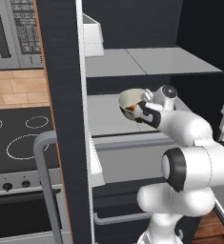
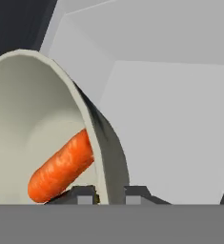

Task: Place the bowl with the sweet potato and carrot on the second highest shelf of the fridge. Place the bowl with the chicken drumsticks on the top shelf of the fridge.

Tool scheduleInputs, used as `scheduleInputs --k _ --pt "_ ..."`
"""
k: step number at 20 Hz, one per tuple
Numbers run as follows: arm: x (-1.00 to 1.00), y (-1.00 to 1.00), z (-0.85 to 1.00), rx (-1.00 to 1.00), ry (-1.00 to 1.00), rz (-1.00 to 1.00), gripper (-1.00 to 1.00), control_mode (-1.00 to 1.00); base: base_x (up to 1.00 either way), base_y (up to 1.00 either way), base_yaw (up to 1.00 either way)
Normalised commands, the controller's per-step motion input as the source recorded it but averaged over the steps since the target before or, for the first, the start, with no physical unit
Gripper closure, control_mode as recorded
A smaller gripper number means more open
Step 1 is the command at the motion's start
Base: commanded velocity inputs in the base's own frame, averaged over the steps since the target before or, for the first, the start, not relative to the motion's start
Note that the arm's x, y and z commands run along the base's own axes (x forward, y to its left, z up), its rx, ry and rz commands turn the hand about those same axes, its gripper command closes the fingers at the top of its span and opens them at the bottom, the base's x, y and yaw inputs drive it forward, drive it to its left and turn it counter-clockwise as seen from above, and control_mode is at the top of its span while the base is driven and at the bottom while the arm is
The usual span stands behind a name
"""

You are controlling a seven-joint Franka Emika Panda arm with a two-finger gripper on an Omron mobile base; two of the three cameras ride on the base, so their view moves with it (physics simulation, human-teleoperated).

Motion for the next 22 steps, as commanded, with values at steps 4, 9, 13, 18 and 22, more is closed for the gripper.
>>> scheduleInputs --k 4,9,13,18,22 --pt "0.35 -0.03 -0.06 0.00 0.00 -0.01 -1.00 -1.00 0.00 0.00 0.00" --pt "-0.72 0.00 0.13 0.00 -0.10 0.00 -1.00 -1.00 0.00 0.00 0.00" --pt "-1.00 0.00 0.35 0.00 -0.28 0.00 -1.00 -1.00 0.00 0.00 0.00" --pt "-1.00 0.11 0.82 0.00 -0.20 -0.01 -1.00 -1.00 0.00 0.00 0.00" --pt "-1.00 0.23 1.00 0.00 -0.04 -0.05 -1.00 -1.00 0.00 0.00 0.00"
